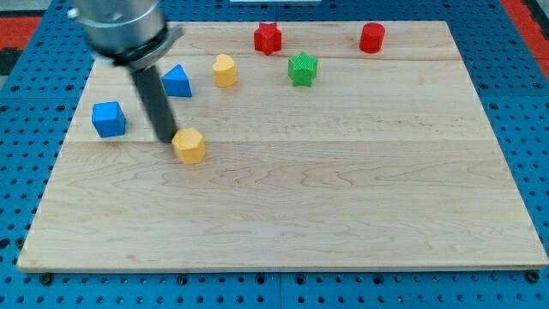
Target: Push the blue triangle vertically below the red circle
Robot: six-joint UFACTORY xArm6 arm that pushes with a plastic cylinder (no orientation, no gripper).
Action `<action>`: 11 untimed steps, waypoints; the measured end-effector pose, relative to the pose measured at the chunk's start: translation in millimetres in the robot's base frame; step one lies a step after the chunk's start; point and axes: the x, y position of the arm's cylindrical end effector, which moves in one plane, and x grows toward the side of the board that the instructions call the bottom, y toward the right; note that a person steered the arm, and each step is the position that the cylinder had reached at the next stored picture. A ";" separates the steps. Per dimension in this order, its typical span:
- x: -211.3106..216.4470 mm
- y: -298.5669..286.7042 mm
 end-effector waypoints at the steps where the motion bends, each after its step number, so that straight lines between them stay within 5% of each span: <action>1: -42.2 -29.8; 2: -74.6 -76.2; 4: -94.7 -35.4; 7: -17.3 153.7; 9: 12.3 158.4; 11: -17.1 163.7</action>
